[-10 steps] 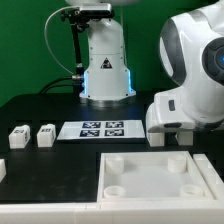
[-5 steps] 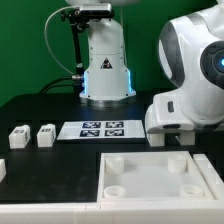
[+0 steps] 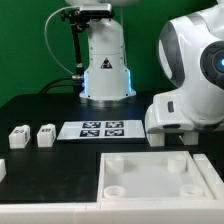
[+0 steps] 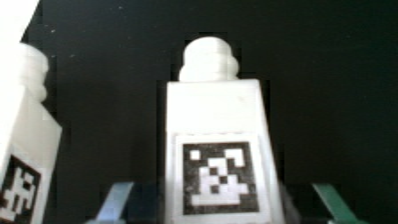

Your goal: Assemble one leg

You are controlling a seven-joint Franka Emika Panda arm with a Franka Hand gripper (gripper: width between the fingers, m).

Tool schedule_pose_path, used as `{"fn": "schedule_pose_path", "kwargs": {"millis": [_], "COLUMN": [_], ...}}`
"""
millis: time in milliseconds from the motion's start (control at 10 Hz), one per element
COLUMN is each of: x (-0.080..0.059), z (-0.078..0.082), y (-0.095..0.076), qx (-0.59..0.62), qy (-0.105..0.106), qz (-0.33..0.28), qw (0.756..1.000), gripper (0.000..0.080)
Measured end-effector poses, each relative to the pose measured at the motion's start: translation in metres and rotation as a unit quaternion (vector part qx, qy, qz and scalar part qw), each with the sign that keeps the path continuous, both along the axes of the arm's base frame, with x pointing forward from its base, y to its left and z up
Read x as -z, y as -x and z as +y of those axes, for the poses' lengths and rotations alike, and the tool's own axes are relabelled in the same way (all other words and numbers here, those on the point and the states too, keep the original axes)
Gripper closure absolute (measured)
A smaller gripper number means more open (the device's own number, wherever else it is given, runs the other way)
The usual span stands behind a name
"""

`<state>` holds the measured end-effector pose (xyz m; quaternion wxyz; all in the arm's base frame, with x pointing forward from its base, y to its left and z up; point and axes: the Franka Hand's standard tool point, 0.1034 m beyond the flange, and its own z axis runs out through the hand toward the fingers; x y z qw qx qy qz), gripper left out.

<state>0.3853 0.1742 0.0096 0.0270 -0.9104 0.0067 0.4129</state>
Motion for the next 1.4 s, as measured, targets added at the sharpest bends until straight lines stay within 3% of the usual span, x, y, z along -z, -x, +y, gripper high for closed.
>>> {"fn": "schedule_pose_path", "kwargs": {"millis": [200,300,400,600,700,1000,1200,1300,1400], "x": [-0.007,-0.037,-0.055,-0.09,-0.096,-0.096,-0.112,-0.126,-0.139], "z": [-0.004,-0.018,-0.029,-0.04,-0.034,-0.033,-0.051,-0.06,-0.062], "y": [-0.002,-0.023,-0.042,-0.051,-0.051,-0.064,-0.109,-0.138,-0.152], "qx": [-0.009,-0.015,-0.01,-0.013,-0.007,-0.002,-0.019,-0.024,-0.041], "qy": [-0.008,-0.019,-0.023,-0.026,-0.014,-0.019,-0.041,-0.039,-0.034], "qz": [0.009,0.02,-0.003,-0.017,-0.032,-0.209,-0.297,-0.352,-0.384], "qw": [1.0,1.0,1.0,0.999,0.999,0.978,0.954,0.935,0.922], "gripper": [0.0509,0.0509,0.0509,0.0508,0.0508,0.0508,0.0508,0.0508,0.0508]}}
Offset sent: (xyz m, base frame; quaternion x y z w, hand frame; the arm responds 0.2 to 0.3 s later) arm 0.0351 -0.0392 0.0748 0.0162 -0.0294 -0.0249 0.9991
